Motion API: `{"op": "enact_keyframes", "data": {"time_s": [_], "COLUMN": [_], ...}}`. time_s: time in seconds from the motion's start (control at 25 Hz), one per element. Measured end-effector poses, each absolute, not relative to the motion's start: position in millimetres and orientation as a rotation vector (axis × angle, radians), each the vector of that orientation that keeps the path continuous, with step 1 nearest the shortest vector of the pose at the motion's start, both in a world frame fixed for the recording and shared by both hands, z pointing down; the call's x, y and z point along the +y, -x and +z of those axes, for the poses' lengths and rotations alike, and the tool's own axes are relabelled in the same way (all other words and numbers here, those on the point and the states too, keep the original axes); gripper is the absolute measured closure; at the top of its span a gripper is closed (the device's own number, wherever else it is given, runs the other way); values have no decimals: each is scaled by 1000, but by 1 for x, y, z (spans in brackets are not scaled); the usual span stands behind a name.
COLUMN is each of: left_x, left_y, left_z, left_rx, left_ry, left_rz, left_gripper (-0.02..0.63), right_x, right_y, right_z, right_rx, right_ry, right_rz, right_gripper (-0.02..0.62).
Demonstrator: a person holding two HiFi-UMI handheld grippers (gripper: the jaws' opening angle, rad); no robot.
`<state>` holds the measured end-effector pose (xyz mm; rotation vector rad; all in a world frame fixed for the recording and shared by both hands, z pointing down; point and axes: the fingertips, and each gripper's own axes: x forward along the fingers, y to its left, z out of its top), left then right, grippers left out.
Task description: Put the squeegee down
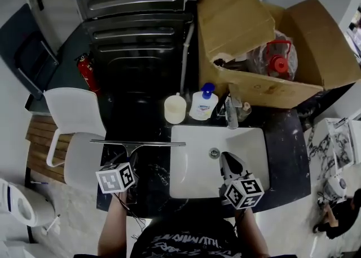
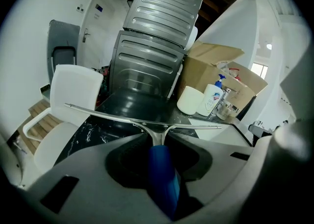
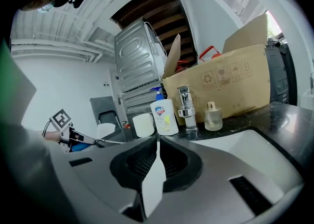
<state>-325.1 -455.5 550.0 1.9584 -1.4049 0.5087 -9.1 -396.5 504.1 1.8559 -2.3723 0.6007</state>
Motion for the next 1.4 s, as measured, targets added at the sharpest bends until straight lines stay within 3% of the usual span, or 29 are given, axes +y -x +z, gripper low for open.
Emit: {"op": "enact_keyframes", "data": {"time_s": [1.2,1.32,1.4], "left_x": [-484,-483,-484], "left_y": [309,307,308], "left_z": [581,575,567], "left_rx": [-1365,-1351,-1372], "left_ry": [-1959,-1983,-2008], "left_rz": [708,655,616], "left_gripper": [463,369,340], "right_x": [-404,-402,-401], "right_y": [-7,-6,-5], "right_z": [513,509,504], "right_rx": [-2365,-2377,-2388], "right_ry": [-1916,-1900,-1884], "right_rz": [661,646,632], "right_gripper": [543,543,543]}}
